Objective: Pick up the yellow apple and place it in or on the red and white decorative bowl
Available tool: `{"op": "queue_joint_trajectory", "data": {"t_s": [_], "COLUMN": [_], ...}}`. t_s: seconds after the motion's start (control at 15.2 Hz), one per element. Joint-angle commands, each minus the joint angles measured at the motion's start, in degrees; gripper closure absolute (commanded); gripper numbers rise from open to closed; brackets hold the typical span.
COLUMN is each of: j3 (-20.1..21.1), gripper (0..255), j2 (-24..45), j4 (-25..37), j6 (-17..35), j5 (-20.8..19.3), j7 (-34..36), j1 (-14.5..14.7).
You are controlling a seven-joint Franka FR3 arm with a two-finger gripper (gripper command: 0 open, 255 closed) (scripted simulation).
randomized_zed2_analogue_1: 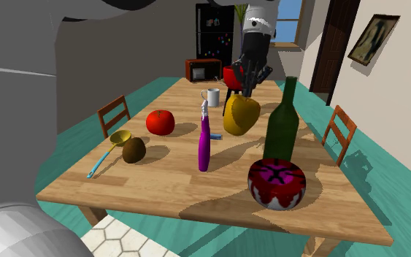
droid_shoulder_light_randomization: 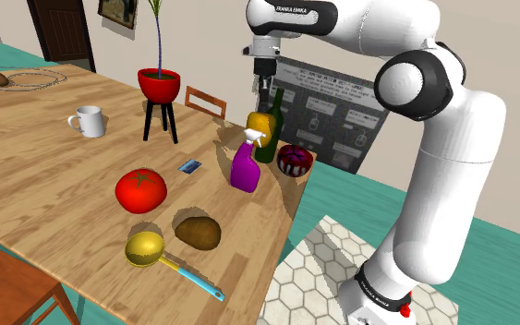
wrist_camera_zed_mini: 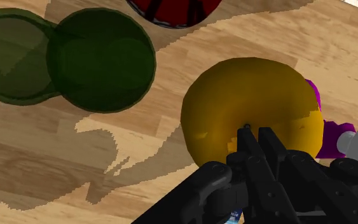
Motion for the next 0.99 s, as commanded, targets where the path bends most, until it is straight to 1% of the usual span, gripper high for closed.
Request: {"op": "queue_joint_trajectory", "data": {"t_s": [0.0,0.33,0.59,0.92], "j3": [0.0,0.0,-1.6,-3.7], "gripper": [255,255,255,255], "j2": [0.3,1.3,-2.6,-6.1], "j4": [2.0,7.0,4.5,3.5], "j6": [-1.7,-5.7,-7.0,-9.4], "j5": [0.1,0.2,-1.0,-2.6], "j7": [0.1,0.0,-3.9,-9.2], "j1": [0.0,-0.3,-2.5,-5.4]}}
